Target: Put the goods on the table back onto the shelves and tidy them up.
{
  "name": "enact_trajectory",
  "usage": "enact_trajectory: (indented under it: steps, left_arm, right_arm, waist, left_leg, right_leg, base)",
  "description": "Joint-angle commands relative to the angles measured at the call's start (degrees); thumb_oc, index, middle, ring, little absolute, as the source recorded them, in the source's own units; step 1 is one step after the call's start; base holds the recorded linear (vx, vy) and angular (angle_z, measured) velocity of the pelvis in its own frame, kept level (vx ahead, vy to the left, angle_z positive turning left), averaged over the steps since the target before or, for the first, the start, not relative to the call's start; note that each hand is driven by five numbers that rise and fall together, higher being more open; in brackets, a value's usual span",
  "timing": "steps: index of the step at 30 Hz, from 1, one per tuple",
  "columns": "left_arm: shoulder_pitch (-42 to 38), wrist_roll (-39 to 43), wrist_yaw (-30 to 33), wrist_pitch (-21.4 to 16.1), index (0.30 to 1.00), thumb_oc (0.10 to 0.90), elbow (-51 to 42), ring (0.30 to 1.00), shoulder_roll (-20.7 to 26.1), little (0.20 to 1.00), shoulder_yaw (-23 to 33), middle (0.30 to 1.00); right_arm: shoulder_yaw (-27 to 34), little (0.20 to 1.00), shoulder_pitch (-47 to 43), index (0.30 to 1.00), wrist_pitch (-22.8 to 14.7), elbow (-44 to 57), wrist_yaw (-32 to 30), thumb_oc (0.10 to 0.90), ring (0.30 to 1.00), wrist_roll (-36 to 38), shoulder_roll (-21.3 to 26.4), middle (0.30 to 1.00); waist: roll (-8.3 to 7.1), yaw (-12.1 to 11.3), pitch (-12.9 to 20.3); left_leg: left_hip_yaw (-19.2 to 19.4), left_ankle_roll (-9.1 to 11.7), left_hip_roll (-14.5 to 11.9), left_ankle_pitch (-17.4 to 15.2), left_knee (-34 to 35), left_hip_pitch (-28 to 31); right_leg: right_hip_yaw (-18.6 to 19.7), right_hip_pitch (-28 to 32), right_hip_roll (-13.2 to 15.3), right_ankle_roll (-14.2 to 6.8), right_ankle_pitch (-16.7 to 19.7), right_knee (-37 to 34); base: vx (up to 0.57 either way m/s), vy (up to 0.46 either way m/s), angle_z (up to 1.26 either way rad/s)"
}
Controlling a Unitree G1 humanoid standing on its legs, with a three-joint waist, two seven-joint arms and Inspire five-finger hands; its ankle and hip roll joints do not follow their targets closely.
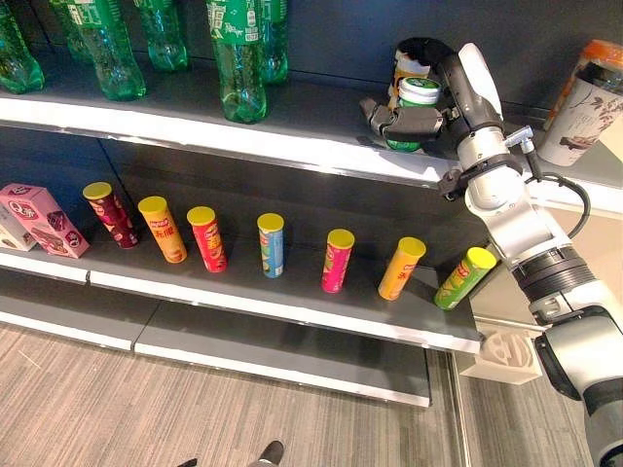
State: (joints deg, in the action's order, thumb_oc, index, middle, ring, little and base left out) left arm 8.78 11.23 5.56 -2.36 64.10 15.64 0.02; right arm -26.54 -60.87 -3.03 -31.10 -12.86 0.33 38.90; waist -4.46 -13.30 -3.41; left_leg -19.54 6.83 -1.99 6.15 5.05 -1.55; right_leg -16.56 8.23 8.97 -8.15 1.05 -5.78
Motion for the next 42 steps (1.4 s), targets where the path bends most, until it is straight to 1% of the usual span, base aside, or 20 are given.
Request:
enact_trajectory:
  steps: [1, 7, 13, 19, 20, 21, 23, 24, 25, 26, 27, 28, 29, 30, 32, 34, 37, 38, 39, 42]
  left_arm:
    - [-1.89, 0.75, 1.36, -1.46, 0.9, 0.8, 3.33, 0.9, 4.25, 0.9, -4.06, 0.9]
    - [-1.99, 0.89, 1.37, -1.43, 0.9, 0.8, 3.44, 0.9, 4.26, 0.9, -3.97, 0.9]
    - [-2.29, 0.83, 1.75, -1.27, 0.9, 0.8, 3.64, 0.9, 4.17, 0.9, -3.4, 0.9]
    - [-2.56, -0.27, 2.13, -0.83, 0.9, 0.8, 3.87, 0.9, 3.43, 0.9, -1.93, 0.9]
    - [-2.52, -0.45, 2.13, -0.85, 0.9, 0.8, 3.93, 0.9, 3.27, 0.9, -1.84, 0.9]
    - [-2.6, -1.52, 1.95, -0.69, 0.9, 0.8, 4.26, 0.9, 2.99, 0.9, -1.79, 0.9]
    - [-2.93, -2.83, 1.55, -0.73, 0.9, 0.8, 4.54, 0.9, 2.53, 0.9, -2.2, 0.9]
    - [-3.24, -2.78, 1.2, -0.73, 0.9, 0.8, 4.36, 0.9, 2.55, 0.9, -2.39, 0.9]
    - [-3.19, -2.78, 1.18, -0.73, 0.9, 0.8, 4.36, 0.9, 2.65, 0.9, -2.43, 0.9]
    - [-3.48, -2.73, 0.64, -0.79, 0.9, 0.8, 3.66, 0.9, 2.25, 0.9, -2.6, 0.9]
    - [-3.41, -2.73, 0.63, -0.78, 0.9, 0.8, 3.64, 0.9, 2.33, 0.9, -2.65, 0.9]
    - [-3.72, -2.85, -0.03, -0.71, 0.9, 0.8, 2.84, 0.9, 1.98, 0.9, -2.99, 0.9]
    - [-3.62, -2.86, -0.04, -0.7, 0.9, 0.8, 2.8, 0.9, 2.05, 0.9, -3.04, 0.9]
    - [-3.59, -3.3, -0.66, -0.68, 0.9, 0.8, 2.41, 0.9, 1.51, 0.9, -3.29, 0.9]
    - [-3.55, -3.45, -1.03, -0.82, 0.9, 0.8, 1.91, 0.9, 1.55, 0.9, -3.28, 0.9]
    - [-3.33, -4.56, -2.76, -1.34, 0.9, 0.8, 0.11, 0.9, 1.96, 0.9, -2.6, 0.9]
    - [-3.1, -5.49, -4.32, -2.12, 0.9, 0.8, -0.9, 0.9, 2.27, 0.9, -1.9, 0.9]
    - [-2.74, -6.89, -5.47, -2.85, 0.9, 0.8, -1.28, 0.9, 2.83, 0.9, -1.38, 0.9]
    - [-2.69, -6.89, -5.47, -2.85, 0.9, 0.8, -1.29, 0.9, 2.85, 0.9, -1.42, 0.9]
    - [-2.02, -8.18, -7.01, -3.38, 0.9, 0.8, -1.18, 0.9, 3.05, 0.9, 0.07, 0.9]
  right_arm:
    - [0.01, 0.9, -8.29, 0.9, -2.43, -1.21, -3.75, 0.8, 0.9, 0.22, -0.29, 0.9]
    - [0.31, 0.9, -8.73, 0.9, -2.55, -0.78, -4.11, 0.8, 0.9, 0.41, -0.13, 0.9]
    - [3.02, 0.9, -8.71, 0.9, -3.17, 5.7, -6.56, 0.8, 0.9, -0.07, 2.54, 0.9]
    - [13.77, 0.9, -0.77, 0.9, -6.41, 22.57, -8.71, 0.8, 0.9, 3.31, 6.49, 0.9]
    - [16.12, 0.9, 1.28, 0.9, -7.47, 25.4, -8.66, 0.8, 0.9, 5.14, 6.52, 0.9]
    - [20.7, 0.9, 5.68, 0.9, -10.08, 30.47, -7.4, 0.8, 0.9, 10.38, 5.63, 0.9]
    - [24.31, 0.9, 10.31, 0.9, -13.98, 35.9, -3.47, 0.8, 0.9, 20.96, 2.84, 0.9]
    - [25.17, 0.9, 12.03, 0.9, -15.06, 37.6, -1.61, 0.8, 0.9, 25.51, 1.58, 0.9]
    - [25.39, 0.9, 12.27, 0.9, -15.04, 37.7, -1.42, 0.8, 0.9, 25.7, 1.57, 0.9]
    - [26.1, 0.9, 15.44, 0.9, -16.52, 40.09, 2.26, 0.8, 0.9, 33.74, -0.76, 0.9]
    - [26.28, 0.9, 15.64, 0.9, -16.5, 40.15, 2.46, 0.8, 0.9, 33.93, -0.76, 0.9]
    - [26.54, 0.9, 19.84, 0.9, -17.19, 42.33, 6.48, 0.8, 0.9, 41.65, -3.17, 0.9]
    - [26.7, 0.9, 20.08, 0.9, -17.17, 42.4, 6.68, 0.8, 0.9, 41.83, -3.19, 0.9]
    - [26.28, 0.9, 24.2, 0.9, -16.53, 43.79, 11.3, 0.8, 0.9, 49.57, -5.92, 0.9]
    - [25.92, 0.9, 26.74, 0.9, -16.08, 44.6, 13.56, 0.8, 0.9, 53.02, -6.91, 0.9]
    - [24.86, 0.9, 34.78, 0.9, -11.99, 48.48, 21.26, 0.8, 0.9, 58.38, -5.35, 0.9]
    - [24.77, 0.9, 40.57, 0.9, -9.21, 50.15, 25.95, 0.8, 0.9, 59.15, -3.24, 0.9]
    - [24.71, 0.9, 47.47, 0.9, -6.82, 49.96, 30.25, 0.8, 0.9, 61.58, -3.14, 0.9]
    - [24.76, 0.9, 47.58, 0.9, -6.8, 50.0, 30.27, 0.8, 0.9, 61.59, -3.15, 0.9]
    - [24.4, 0.9, 60.02, 0.9, -2.34, 47.97, 34.57, 0.8, 0.9, 60.46, -4.57, 0.9]
  waist:
    - [-1.26, -0.67, 3.99]
    - [-1.29, -0.64, 3.99]
    - [-1.16, 0.15, 4.05]
    - [-0.82, 2.21, 4.3]
    - [-0.79, 2.61, 4.37]
    - [-0.83, 3.49, 4.63]
    - [-0.93, 4.69, 5.01]
    - [-0.98, 5.17, 5.09]
    - [-1.06, 5.1, 5.15]
    - [-1.09, 5.98, 5.2]
    - [-1.16, 5.89, 5.27]
    - [-1.1, 6.96, 5.22]
    - [-1.16, 6.83, 5.31]
    - [-1.14, 7.7, 5.28]
    - [-1.18, 7.98, 5.27]
    - [-1.27, 8.81, 5.07]
    - [-1.17, 9.26, 4.9]
    - [-1.01, 9.75, 4.51]
    - [-1.02, 9.66, 4.56]
    - [-0.43, 10.82, 3.92]
  left_leg:
    - [5.21, -2.64, 0.33, -8.12, -0.05, 2.71]
    - [5.34, -2.7, 0.29, -8.22, -0.05, 2.78]
    - [5.62, -2.82, 0.23, -8.36, -0.05, 2.98]
    - [6.55, -3.06, 0.16, -8.77, -0.05, 3.35]
    - [6.83, -3.11, 0.16, -8.86, -0.05, 3.44]
    - [7.46, -3.2, 0.06, -9.06, -0.05, 3.67]
    - [8.46, -3.2, -0.08, -9.33, -0.05, 4.13]
    - [8.91, -3.18, -0.15, -9.43, -0.05, 4.33]
    - [8.95, -3.17, -0.17, -9.45, -0.05, 4.35]
    - [9.69, -3.13, -0.35, -9.58, -0.05, 4.65]
    - [9.75, -3.13, -0.37, -9.6, -0.05, 4.67]
    - [10.62, -3.14, -0.45, -9.75, -0.05, 5.04]
    - [10.71, -3.14, -0.47, -9.78, -0.05, 5.07]
    - [11.64, -3.16, -0.53, -10.03, -0.05, 5.53]
    - [12.25, -3.2, -0.65, -10.16, -0.05, 5.74]
    - [13.68, -3.1, -0.77, -10.21, -0.05, 6.01]
    - [14.27, -2.97, -0.94, -10.27, -0.05, 6.06]
    - [14.68, -2.88, -1.02, -10.18, -0.05, 6.0]
    - [14.72, -2.88, -1.03, -10.2, -0.05, 6.0]
    - [15.65, -2.63, -1.31, -10.08, -0.05, 6.0]
  right_leg:
    - [-1.68, -3.01, 3.9, -0.97, 0.47, 0.98]
    - [-1.45, -3.01, 3.91, -1.03, 0.48, 0.94]
    - [-1.16, -3.0, 3.94, -1.05, 0.52, 1.03]
    - [0.04, -3.59, 3.9, -1.23, 0.69, 0.98]
    - [0.32, -3.66, 3.92, -1.28, 0.76, 0.96]
    - [0.91, -3.81, 3.84, -1.28, 0.76, 0.95]
    - [1.61, -3.95, 3.79, -1.32, 0.73, 0.99]
    - [2.0, -4.05, 3.76, -1.31, 0.71, 1.02]
    - [2.04, -4.06, 3.74, -1.3, 0.7, 1.02]
    - [2.85, -4.2, 3.75, -1.24, 0.73, 1.09]
    - [2.9, -4.22, 3.74, -1.23, 0.73, 1.09]
    - [3.84, -4.6, 3.61, -1.2, 0.83, 1.23]
    - [3.93, -4.63, 3.59, -1.2, 0.84, 1.23]
    - [4.84, -4.84, 3.59, -1.2, 0.94, 1.26]
    - [5.54, -5.14, 3.58, -1.23, 1.03, 1.34]
    - [7.0, -6.03, 3.52, -1.41, 1.39, 1.63]
    - [7.59, -6.52, 3.54, -1.56, 1.46, 1.65]
    - [8.13, -6.99, 3.48, -1.62, 1.48, 1.81]
    - [8.17, -7.01, 3.47, -1.62, 1.47, 1.82]
    - [9.18, -7.98, 3.39, -1.7, 1.61, 2.1]
  base:
    - [0.0, 0.0, 0.0]
    - [0.0, 0.0, 0.0]
    - [0.0, 0.0, 0.0]
    - [-0.01, 0.007, -0.03]
    - [-0.02, 0.019, -0.11]
    - [-0.01, 0.015, -0.06]
    - [-0.01, 0.009, -0.13]
    - [-0.01, 0.0, -0.25]
    - [-0.02, 0.002, -0.36]
    - [-0.02, 0.005, -0.33]
    - [-0.04, 0.013, -0.32]
    - [-0.02, 0.008, -0.23]
    - [-0.04, 0.023, -0.25]
    - [-0.01, 0.015, -0.29]
    - [-0.03, 0.018, -0.32]
    - [-0.04, 0.018, -0.23]
    - [-0.02, 0.0, -0.27]
    - [-0.01, -0.004, -0.22]
    - [-0.01, 0.0, -0.16]
    - [-0.01, 0.001, -0.19]
